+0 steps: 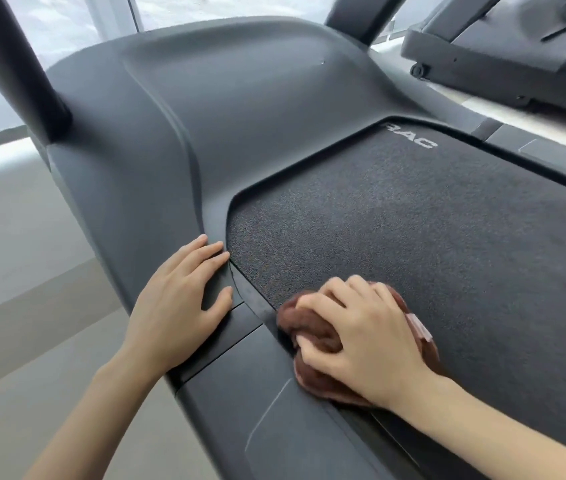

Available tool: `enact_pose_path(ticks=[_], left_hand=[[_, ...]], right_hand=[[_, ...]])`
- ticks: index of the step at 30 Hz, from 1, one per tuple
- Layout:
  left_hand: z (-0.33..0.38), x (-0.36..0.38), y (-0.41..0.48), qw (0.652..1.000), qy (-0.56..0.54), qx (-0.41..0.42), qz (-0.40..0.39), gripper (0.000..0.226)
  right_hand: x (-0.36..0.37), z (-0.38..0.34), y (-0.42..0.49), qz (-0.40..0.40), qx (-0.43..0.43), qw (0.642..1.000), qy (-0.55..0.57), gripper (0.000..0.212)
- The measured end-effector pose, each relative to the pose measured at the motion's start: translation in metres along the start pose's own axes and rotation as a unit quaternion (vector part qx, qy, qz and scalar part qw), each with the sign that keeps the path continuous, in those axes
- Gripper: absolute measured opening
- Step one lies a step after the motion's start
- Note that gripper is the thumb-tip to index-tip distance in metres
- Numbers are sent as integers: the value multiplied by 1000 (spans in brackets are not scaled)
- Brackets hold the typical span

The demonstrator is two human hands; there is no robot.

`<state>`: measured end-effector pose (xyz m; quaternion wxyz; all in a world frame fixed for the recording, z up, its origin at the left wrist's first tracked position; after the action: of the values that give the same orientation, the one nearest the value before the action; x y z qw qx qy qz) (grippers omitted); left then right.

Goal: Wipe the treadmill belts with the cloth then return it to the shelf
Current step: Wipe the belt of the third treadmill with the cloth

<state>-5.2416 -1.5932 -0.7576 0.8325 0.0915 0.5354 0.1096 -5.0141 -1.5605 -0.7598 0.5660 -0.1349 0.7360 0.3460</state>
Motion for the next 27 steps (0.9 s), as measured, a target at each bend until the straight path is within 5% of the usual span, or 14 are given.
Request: enact_pose_path(ticks=[8,15,21,27], left_hand=[[2,-1,14,998,30,41,-35,57],[24,28,58,987,28,99,-122,55],[21,36,53,992,24,81,-96,56],[20,34,55,994,2,71,-86,60]], right_hand=[[18,18,62,-30,39,999,-17,36],[51,111,163,-28,153,986,-64,38],[27,239,172,-2,404,907,-122,53],[34,249,184,9,470,864,-179,57]])
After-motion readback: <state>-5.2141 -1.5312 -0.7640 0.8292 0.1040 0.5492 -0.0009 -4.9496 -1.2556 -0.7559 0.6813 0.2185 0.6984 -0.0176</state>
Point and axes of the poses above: each hand's wrist, its own y-axis towards the middle knuckle, its own x-axis out of the palm, z = x × y, the point moved 1 cm from there along y, towards the middle knuckle, and after that the axes turned 5 degrees about -y, right-handed, at the moved point
